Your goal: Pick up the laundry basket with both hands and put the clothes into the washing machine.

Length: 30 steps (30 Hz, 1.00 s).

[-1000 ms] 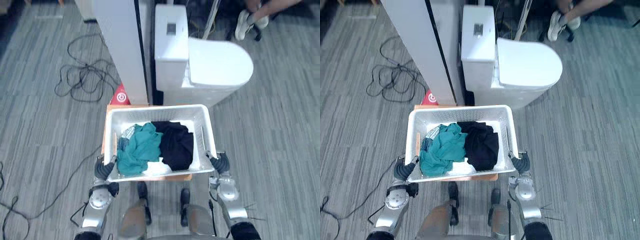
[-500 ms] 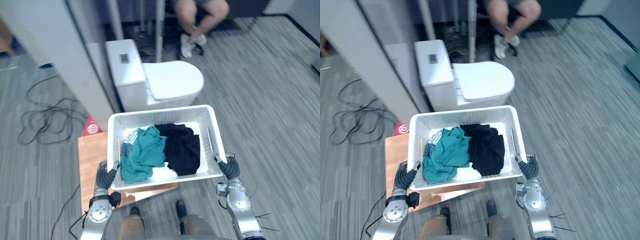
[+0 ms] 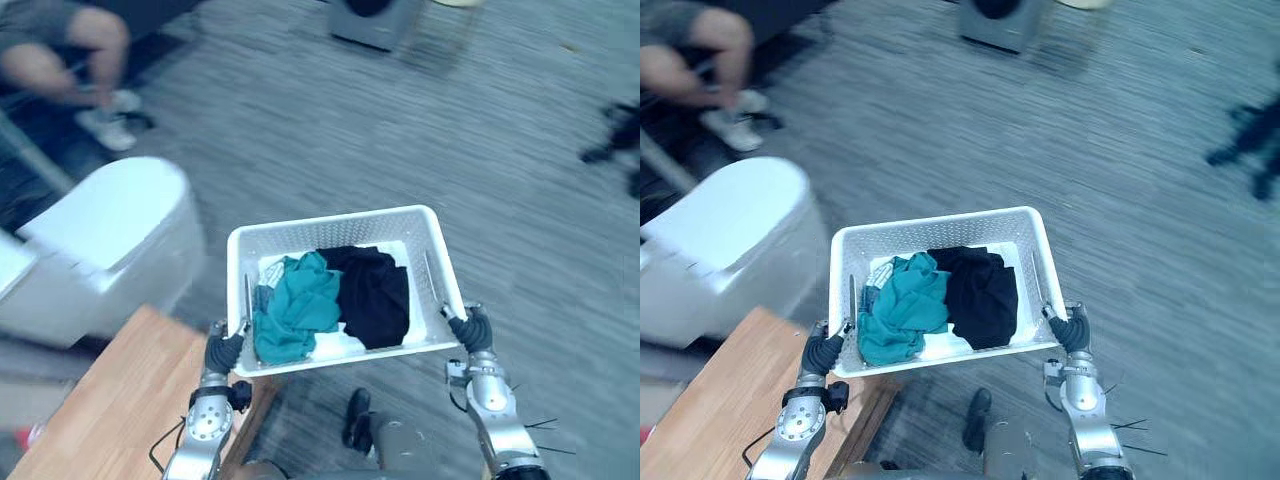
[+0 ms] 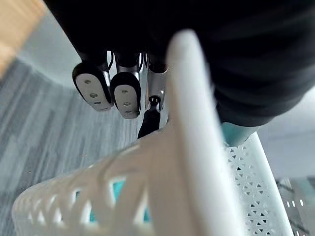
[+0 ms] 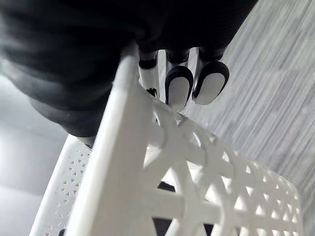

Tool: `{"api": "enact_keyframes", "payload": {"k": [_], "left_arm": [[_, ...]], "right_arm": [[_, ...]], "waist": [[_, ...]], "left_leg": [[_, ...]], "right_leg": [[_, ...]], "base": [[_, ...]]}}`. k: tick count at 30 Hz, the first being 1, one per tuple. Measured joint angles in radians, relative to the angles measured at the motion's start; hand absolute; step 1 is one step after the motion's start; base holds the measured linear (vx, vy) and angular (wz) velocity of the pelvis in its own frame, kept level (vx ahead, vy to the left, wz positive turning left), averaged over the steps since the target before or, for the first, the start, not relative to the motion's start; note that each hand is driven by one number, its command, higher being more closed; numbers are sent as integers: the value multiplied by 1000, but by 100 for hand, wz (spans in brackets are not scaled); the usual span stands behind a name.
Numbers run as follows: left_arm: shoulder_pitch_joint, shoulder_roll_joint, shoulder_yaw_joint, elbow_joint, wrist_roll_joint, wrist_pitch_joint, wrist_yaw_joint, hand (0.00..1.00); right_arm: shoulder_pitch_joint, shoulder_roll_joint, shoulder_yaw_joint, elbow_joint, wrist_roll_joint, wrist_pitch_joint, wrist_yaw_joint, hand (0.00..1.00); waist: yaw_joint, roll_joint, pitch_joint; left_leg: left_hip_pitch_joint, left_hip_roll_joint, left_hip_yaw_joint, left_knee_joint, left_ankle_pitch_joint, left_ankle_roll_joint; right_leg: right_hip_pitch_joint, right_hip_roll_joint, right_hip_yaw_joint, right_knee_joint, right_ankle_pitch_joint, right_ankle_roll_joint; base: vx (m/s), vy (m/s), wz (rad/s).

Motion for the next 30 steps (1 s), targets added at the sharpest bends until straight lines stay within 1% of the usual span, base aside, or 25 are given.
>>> {"api": "enact_keyframes", "payload": {"k": [1, 2, 3, 4, 5, 6, 7, 10, 11, 12, 13, 14, 15, 16, 18, 19, 21, 22, 23, 24, 25, 26, 28, 29, 30], "left_arm": [[2, -1, -3, 0, -14, 4, 0, 100], [9, 3, -13, 1, -35, 7, 0, 100], [29, -1, -21, 2, -42, 7, 0, 100], [36, -4, -27, 3, -45, 7, 0, 100], [49, -15, -33, 4, -67, 6, -5, 100], [63, -29, -30, 4, -78, 6, -5, 100], [70, -32, -29, 3, -82, 4, -5, 100], [91, -34, -15, -9, -91, 1, -5, 100], [93, -41, -6, -18, -95, 1, -5, 100], [101, -47, 7, -48, -98, 1, -5, 100], [106, -53, 17, -64, -97, 1, -5, 100], [114, -61, 38, -94, -97, 2, -4, 100], [117, -63, 47, -112, -97, 2, -4, 100], [121, -75, 64, -133, -91, 2, -4, 100], [138, -77, 66, -133, -90, 4, -4, 100], [147, -65, 66, -133, -90, 6, -4, 100], [148, -57, 64, -133, -86, 18, -4, 100], [149, -55, 61, -132, -72, 25, -4, 100], [148, -54, 57, -132, -68, 28, -4, 100], [144, -43, 55, -132, -68, 28, -4, 100], [139, -32, 50, -132, -68, 28, -4, 100], [120, -9, 28, -130, -69, 28, -4, 100], [92, 4, -1, -126, -67, 29, -5, 100], [70, 12, -11, -114, -58, 29, -5, 100], [60, 14, -15, -94, -51, 29, -5, 100]], "right_arm": [[-2, 0, 1, 0, 5, 8, 0, 100], [-2, -1, 2, 1, 12, 25, 0, 100], [-6, -7, 3, -1, 17, 30, 0, 100], [-7, -13, 3, -2, 21, 31, -1, 100], [-8, -19, 4, -5, 30, 37, -1, 100], [-10, -23, 8, -6, 30, 37, -1, 100], [-13, -26, 13, -6, 30, 37, -1, 100], [-45, -59, 51, -8, 30, 39, -2, 100], [-63, -65, 58, -8, 30, 40, -2, 100], [-83, -71, 62, -8, 30, 40, -2, 100], [-91, -69, 67, -7, 31, 40, -2, 100], [-104, -63, 75, -7, 38, 40, -3, 100], [-117, -60, 76, -4, 38, 40, -3, 100], [-144, -57, 84, 14, 39, 39, -3, 100], [-154, -44, 85, 41, 38, 39, 2, 100], [-149, -23, 83, 66, 38, 35, 4, 100], [-145, -11, 83, 102, 38, 36, 5, 100], [-138, -8, 82, 121, 38, 36, 6, 100], [-119, -11, 82, 121, 38, 36, 6, 100], [-117, -11, 82, 116, 38, 32, 6, 100], [-114, -13, 82, 112, 38, 31, 8, 100], [-97, -25, 75, 97, 39, 31, 8, 100], [-78, -37, 55, 90, 42, 31, 8, 100], [-70, -40, 49, 87, 50, 32, 7, 100], [-58, -46, 47, 70, 49, 35, 7, 100]], "waist": [[1, 7, -2], [16, 15, -3], [32, 22, 1], [41, 24, 2], [55, 22, 2], [81, 22, 2], [91, 23, 2], [126, 40, 8], [131, 43, 9], [146, 48, 9], [155, 44, 10], [174, 26, 5], [172, 18, 3], [175, 16, 3], [187, 14, 2], [182, 7, 7], [167, 4, 6], [165, 7, 6], [156, 27, 2], [135, 39, 2], [124, 42, 3], [102, 52, 3], [77, 59, 4], [60, 46, 2], [58, 33, -5]], "left_leg": [[-1, 44, -9, 68, -8, 12], [-42, 134, -84, 271, 22, 158], [-110, 161, -251, 456, 61, 280], [-151, 125, -363, 516, 49, 248], [-228, 14, -528, 584, 23, 202], [-280, -77, -598, 586, 7, 187], [-305, -113, -610, 567, 0, 186], [-443, -209, -625, 321, 7, 170], [-480, -243, -633, 144, 45, 115], [-488, -258, -621, -46, 146, 91], [-481, -258, -604, -77, 214, 99], [-464, -282, -572, -86, 280, 148], [-470, -297, -571, -65, 261, 189], [-476, -301, -551, 15, 203, 281], [-427, -319, -525, 74, 106, 285], [-335, -361, -526, 86, 14, 284], [-255, -394, -537, 73, -23, 285], [-181, -415, -542, 32, -36, 284], [-74, -429, -563, -68, -38, 283], [-3, -429, -592, -143, -36, 282], [27, -428, -609, -174, -35, 279], [86, -421, -643, -235, -33, 256], [150, -406, -686, -279, -35, 219], [201, -413, -710, -298, -39, 198], [264, -416, -732, -299, -63, 157]], "right_leg": [[2, 39, 36, 1, -8, -9], [24, 107, 90, -5, -3, -41], [70, 165, 156, -35, 0, -48], [91, 183, 194, -48, 0, -50], [136, 195, 260, -78, 1, -58], [187, 199, 329, -116, -2, -67], [210, 200, 362, -133, -2, -68], [312, 186, 459, -231, -9, -61], [338, 172, 475, -264, -18, -49], [364, 162, 496, -298, -28, -35], [381, 154, 514, -312, -36, -33], [405, 121, 527, -322, -60, -18], [406, 107, 523, -312, -71, -4], [401, 89, 512, -254, -99, 47], [353, 66, 514, -10, -161, 148], [222, 46, 516, 408, -126, 324], [158, 10, 486, 624, -114, 311], [112, -29, 435, 717, -125, 265], [31, -68, 336, 718, -157, 158], [-43, -66, 279, 656, -183, 113], [-77, -65, 257, 611, -188, 103], [-138, -57, 226, 460, -180, 97], [-174, -41, 224, 146, -76, 101], [-179, -39, 247, -116, 38, 120], [-195, -30, 249, -220, 116, 109]], "base": [[306, -241, -183], [324, -278, -206], [331, -235, -206], [339, -85, -190], [431, 65, -171], [362, 76, -160], [447, 140, -140], [406, 202, -83], [394, 246, -37], [426, 253, -41], [565, 279, -41], [533, 242, -19], [667, 304, -11], [624, 299, -7], [673, 319, -14], [736, 310, 4], [562, 197, 18], [622, 143, 18], [855, 191, 27], [723, 152, 35], [605, 81, 63], [649, 21, 76], [630, -40, 86], [773, -128, 70], [960, -166, 55]]}}
